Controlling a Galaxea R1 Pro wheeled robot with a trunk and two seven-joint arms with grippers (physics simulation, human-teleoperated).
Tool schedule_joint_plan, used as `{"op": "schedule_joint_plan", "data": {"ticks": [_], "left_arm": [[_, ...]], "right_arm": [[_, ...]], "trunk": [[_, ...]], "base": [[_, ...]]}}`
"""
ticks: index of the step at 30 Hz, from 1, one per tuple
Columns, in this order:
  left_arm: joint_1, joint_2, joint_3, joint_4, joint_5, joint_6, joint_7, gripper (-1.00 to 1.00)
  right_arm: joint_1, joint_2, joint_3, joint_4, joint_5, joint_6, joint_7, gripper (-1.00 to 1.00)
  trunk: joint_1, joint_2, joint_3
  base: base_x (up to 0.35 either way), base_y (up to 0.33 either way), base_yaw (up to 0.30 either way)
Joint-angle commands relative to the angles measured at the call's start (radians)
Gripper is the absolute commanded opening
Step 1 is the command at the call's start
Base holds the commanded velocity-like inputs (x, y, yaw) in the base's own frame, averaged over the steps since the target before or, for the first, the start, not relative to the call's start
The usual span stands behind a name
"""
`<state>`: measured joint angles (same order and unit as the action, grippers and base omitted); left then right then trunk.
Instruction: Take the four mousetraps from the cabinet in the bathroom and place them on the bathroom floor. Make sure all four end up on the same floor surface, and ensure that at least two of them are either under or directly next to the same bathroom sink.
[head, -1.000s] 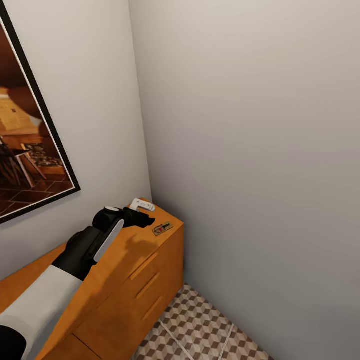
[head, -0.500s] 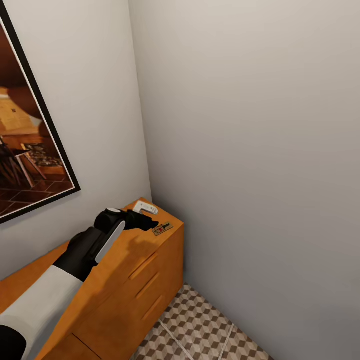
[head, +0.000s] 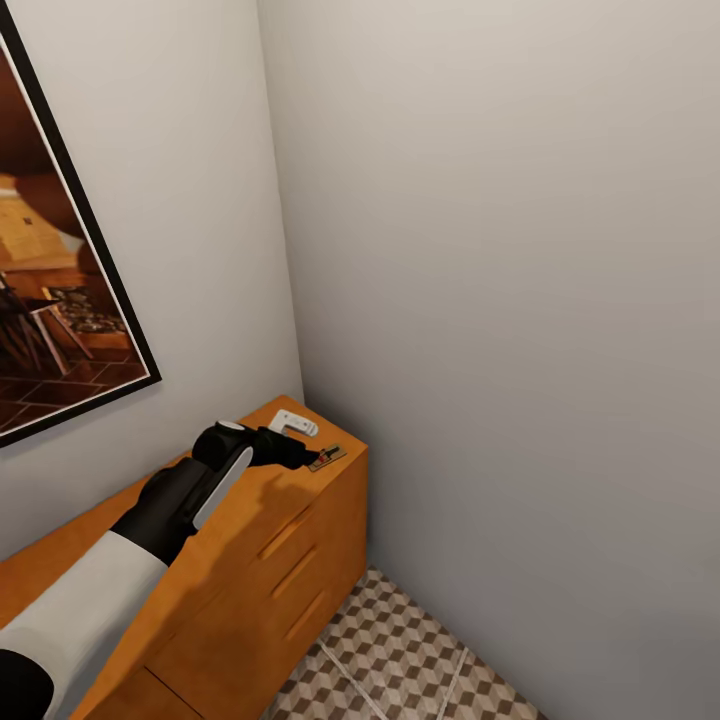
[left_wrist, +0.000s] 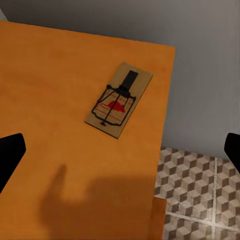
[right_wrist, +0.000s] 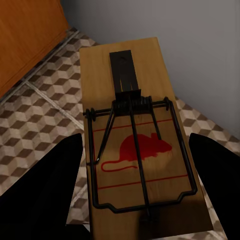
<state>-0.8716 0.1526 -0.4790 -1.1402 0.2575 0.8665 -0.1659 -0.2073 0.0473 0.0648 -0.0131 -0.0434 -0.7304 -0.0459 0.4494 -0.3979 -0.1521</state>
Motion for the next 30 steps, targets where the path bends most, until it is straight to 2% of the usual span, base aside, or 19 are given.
{"op": "schedule_joint_plan", "data": {"ticks": [1,15,22,30], "left_arm": [[-0.001,0.001,-0.002,0.000,-0.001,0.003,-0.003,1.00],[-0.001,0.001,-0.005,0.006,-0.001,0.003,-0.003,1.00],[-0.001,0.001,-0.034,0.007,-0.001,0.003,-0.003,1.00],[-0.001,0.001,-0.040,0.007,-0.001,0.003,-0.003,1.00]], "right_arm": [[-0.001,0.000,0.007,0.001,-0.004,-0.003,-0.005,-1.00],[0.000,0.000,0.007,0.001,-0.004,-0.003,-0.004,-1.00],[0.000,0.000,0.007,0.001,-0.004,-0.003,-0.004,-1.00],[-0.001,0.000,0.007,0.001,-0.004,-0.003,-0.004,-1.00]], "trunk": [[0.001,-0.002,-0.002],[0.001,-0.002,-0.011],[0.001,-0.002,-0.015],[0.001,-0.002,-0.017]], "base": [[0.000,0.000,0.000],[0.000,0.000,0.000],[0.000,0.000,0.000],[0.000,0.000,0.000]]}}
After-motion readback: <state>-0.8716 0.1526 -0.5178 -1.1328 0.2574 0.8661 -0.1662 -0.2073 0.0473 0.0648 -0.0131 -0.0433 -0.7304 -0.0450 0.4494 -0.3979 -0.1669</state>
